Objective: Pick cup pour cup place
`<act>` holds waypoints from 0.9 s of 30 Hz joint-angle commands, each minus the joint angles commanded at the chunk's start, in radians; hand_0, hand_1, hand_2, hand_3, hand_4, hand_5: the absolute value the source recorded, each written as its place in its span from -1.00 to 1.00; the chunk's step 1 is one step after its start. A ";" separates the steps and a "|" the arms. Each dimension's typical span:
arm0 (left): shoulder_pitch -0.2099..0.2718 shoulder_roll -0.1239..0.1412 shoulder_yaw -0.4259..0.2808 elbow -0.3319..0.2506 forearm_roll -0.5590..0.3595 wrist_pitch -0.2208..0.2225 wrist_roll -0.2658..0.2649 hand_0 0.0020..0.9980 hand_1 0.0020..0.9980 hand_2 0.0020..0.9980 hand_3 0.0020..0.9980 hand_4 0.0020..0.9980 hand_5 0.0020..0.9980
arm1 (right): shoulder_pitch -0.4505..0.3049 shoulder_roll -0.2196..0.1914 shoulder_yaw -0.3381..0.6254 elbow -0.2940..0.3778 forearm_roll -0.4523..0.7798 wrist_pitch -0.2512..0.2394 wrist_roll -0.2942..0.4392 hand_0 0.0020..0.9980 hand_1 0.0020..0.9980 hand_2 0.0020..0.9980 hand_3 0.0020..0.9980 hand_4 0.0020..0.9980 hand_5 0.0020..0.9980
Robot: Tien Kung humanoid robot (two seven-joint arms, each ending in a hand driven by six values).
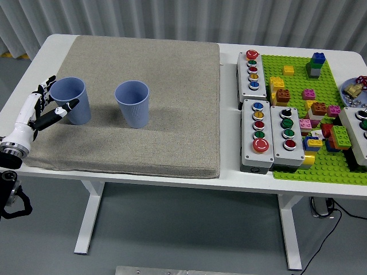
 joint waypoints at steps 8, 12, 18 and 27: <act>-0.021 -0.038 0.010 0.090 -0.191 -0.042 -0.023 0.79 0.81 1.00 1.00 1.00 0.07 | 0.003 0.002 -0.004 0.000 0.004 -0.001 0.000 0.46 0.39 0.49 0.20 -0.77 -0.50; -0.018 -0.050 0.010 0.095 -0.187 -0.039 -0.025 0.79 0.80 1.00 1.00 1.00 0.09 | 0.004 0.003 -0.006 0.000 0.007 -0.001 0.000 0.46 0.39 0.49 0.20 -0.77 -0.50; -0.016 -0.056 0.007 0.086 -0.179 -0.034 -0.031 0.79 0.80 1.00 1.00 1.00 0.09 | 0.004 0.003 -0.006 0.000 0.005 0.000 0.000 0.46 0.39 0.49 0.20 -0.77 -0.50; -0.016 -0.063 0.015 0.085 -0.171 -0.035 -0.037 0.79 0.81 1.00 1.00 1.00 0.09 | 0.004 0.004 -0.006 0.000 0.001 0.000 0.000 0.46 0.39 0.49 0.20 -0.77 -0.50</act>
